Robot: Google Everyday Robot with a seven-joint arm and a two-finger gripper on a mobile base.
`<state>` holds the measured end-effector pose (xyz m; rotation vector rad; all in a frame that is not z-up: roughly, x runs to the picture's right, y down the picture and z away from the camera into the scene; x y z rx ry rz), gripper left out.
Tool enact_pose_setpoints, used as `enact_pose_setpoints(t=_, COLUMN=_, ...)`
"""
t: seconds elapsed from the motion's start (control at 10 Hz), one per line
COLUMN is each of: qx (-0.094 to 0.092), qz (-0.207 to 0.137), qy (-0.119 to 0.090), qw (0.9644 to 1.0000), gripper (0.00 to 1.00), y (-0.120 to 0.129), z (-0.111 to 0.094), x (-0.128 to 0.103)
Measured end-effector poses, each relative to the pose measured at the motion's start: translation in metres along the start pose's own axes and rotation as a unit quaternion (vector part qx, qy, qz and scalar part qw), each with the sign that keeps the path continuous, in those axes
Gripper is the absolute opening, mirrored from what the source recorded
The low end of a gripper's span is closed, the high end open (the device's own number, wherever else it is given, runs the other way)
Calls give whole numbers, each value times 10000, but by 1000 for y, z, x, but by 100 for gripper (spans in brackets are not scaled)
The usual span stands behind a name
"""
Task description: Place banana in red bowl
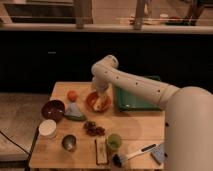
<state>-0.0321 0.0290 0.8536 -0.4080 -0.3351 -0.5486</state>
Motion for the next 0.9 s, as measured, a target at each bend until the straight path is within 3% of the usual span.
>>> enact_pose_setpoints(t=0.5, qx=203, qz=214, qy=61, qw=9995, gripper=80, y=14, z=-15, x=9)
enact_pose_setpoints(t=0.9, qx=200, qz=354, qy=111, qw=9991, gripper=80, y=24, z=-26, x=15)
